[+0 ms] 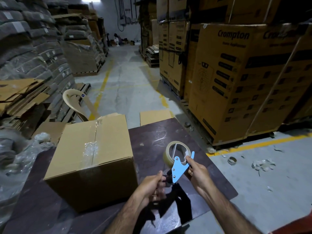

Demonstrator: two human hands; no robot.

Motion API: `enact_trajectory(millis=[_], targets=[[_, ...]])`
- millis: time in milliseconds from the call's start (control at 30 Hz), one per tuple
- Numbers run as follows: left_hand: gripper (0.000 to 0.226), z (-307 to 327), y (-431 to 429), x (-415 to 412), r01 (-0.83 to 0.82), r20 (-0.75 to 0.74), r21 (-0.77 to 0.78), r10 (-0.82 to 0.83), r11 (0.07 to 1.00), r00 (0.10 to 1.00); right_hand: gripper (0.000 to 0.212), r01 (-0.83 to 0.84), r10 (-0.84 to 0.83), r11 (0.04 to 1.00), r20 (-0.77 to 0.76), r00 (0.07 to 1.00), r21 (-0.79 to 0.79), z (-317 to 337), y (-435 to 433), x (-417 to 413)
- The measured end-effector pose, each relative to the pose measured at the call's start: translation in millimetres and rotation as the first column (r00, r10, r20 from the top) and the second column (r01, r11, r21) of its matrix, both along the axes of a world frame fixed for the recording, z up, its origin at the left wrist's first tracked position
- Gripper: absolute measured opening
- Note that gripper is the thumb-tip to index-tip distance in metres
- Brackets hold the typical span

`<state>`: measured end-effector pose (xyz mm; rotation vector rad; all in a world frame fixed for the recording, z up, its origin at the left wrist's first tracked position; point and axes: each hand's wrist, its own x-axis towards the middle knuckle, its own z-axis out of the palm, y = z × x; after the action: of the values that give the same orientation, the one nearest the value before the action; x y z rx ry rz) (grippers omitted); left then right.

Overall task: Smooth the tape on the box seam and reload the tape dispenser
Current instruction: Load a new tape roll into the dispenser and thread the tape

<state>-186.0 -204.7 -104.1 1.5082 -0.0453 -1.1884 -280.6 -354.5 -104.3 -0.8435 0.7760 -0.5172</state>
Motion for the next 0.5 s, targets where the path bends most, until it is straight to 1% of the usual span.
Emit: enact_trajectory(millis=[100,200,333,433,500], targets=[[0.032,-12.1,-1.8,2.1,0.019,0.041,0.086,-0.023,0.996,0.999,0.017,0.033,-0.033,0.999,-0.011,0.999,0.018,-17.2,-3.8,-1.2],[0.029,-27.9,-4.3,5.6,-0.01,0.058,0.149,0.001,0.989,0.998,0.018,0.06,-0.059,0.998,-0.044,0.997,0.023,-33.5,-7.8,-0.6],[0.024,-48.1,-10.1,8.7,-0.045,0.036,0.178,0.04,0.983,0.999,0.017,0.103,-0.098,0.994,-0.122,0.988,0.036,-56.7,-10.7,1.8],[0.02,-59.0,-15.4,11.5,-0.09,0.051,0.199,0.081,0.976,0.995,0.023,0.14,-0.132,0.99,-0.172,0.976,0.034,-71.6,-9.5,0.8],[0.016,-64.8,-17.4,13.7,-0.124,0.053,0.212,0.115,0.969,0.992,0.022,0.132,-0.123,0.991,-0.208,0.97,0.029,-80.3,-9.6,-0.6]])
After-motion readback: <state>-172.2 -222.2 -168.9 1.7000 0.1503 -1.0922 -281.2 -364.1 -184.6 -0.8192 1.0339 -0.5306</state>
